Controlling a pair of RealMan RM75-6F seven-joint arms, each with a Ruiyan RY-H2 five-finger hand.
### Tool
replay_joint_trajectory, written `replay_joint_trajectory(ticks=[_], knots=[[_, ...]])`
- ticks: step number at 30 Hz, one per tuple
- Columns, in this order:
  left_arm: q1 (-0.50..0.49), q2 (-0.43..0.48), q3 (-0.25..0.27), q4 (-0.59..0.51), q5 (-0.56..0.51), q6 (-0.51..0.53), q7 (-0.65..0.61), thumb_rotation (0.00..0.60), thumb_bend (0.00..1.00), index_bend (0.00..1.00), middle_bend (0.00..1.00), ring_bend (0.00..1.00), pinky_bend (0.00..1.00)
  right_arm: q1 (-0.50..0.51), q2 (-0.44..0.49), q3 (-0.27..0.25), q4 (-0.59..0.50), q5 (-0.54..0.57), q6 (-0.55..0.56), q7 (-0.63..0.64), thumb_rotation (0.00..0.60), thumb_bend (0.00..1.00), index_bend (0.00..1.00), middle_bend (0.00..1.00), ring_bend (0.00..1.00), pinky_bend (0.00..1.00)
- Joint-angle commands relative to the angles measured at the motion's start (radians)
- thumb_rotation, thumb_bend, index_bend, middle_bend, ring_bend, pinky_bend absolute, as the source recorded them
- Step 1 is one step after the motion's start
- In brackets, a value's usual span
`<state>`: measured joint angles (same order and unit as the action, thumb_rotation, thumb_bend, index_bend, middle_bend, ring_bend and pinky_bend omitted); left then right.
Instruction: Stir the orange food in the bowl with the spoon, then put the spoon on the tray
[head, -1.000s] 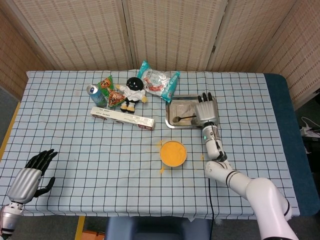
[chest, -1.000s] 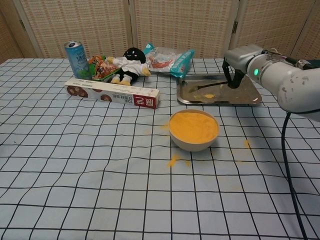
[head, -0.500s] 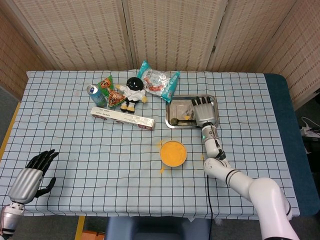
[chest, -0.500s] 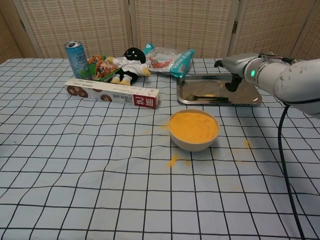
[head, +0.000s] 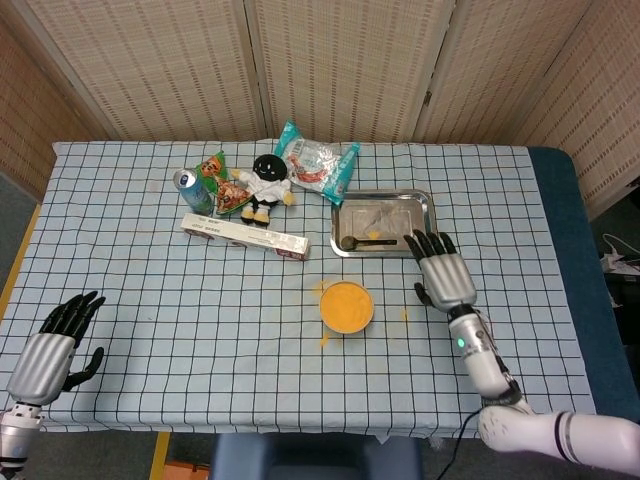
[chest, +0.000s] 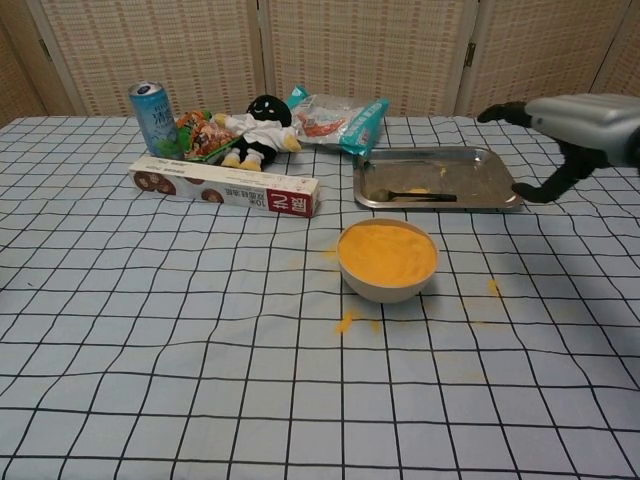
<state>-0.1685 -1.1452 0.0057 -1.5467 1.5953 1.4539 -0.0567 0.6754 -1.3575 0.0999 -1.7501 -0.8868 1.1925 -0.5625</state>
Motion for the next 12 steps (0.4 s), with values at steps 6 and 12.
replay_joint_trajectory(ticks=[6, 12], knots=[[0.002, -0.003, -0.003, -0.021, -0.037, -0.027, 0.050, 0.600, 0.46, 0.00, 0.00, 0.00, 0.12, -0.390, 0.087, -0.245, -0.048, -0.396, 0.411, 0.130, 0.600, 0.33, 0.00, 0.00, 0.00, 0.00], [-0.001, -0.009, -0.011, -0.030, -0.051, -0.035, 0.080, 0.600, 0.46, 0.00, 0.00, 0.00, 0.12, -0.412, 0.101, -0.197, -0.022, -0.390, 0.393, 0.160, 0.600, 0.33, 0.00, 0.00, 0.00, 0.00]])
